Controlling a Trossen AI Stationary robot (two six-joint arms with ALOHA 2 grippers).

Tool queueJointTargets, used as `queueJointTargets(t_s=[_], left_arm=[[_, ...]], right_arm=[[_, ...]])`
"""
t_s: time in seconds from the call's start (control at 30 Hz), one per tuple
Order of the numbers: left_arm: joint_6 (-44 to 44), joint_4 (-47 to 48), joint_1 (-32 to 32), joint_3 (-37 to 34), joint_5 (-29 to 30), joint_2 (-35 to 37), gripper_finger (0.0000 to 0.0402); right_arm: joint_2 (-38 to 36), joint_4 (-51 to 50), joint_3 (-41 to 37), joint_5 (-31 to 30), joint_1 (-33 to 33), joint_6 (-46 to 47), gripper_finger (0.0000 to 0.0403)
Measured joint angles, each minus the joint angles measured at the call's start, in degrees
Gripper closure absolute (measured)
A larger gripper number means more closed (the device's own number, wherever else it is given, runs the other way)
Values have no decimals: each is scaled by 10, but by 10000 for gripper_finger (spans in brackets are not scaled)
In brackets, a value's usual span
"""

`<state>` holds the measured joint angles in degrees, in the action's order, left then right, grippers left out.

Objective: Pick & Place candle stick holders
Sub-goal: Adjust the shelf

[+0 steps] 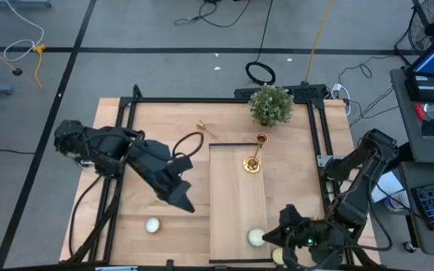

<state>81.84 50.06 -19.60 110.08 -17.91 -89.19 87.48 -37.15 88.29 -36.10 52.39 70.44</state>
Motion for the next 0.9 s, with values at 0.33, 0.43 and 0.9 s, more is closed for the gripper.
queueJointTargets(t_s=[0.33,0.43,0.9], left_arm=[[6,-75,18,0,46,-18,401],[-1,-94,41,0,38,-21,401],[-256,-163,4,0,218,-48,396]], right_arm=[[-2,-18,0,-1,-14,-24,403],[-4,-15,0,-27,-13,-37,403],[-45,59,0,-169,-2,-212,403]])
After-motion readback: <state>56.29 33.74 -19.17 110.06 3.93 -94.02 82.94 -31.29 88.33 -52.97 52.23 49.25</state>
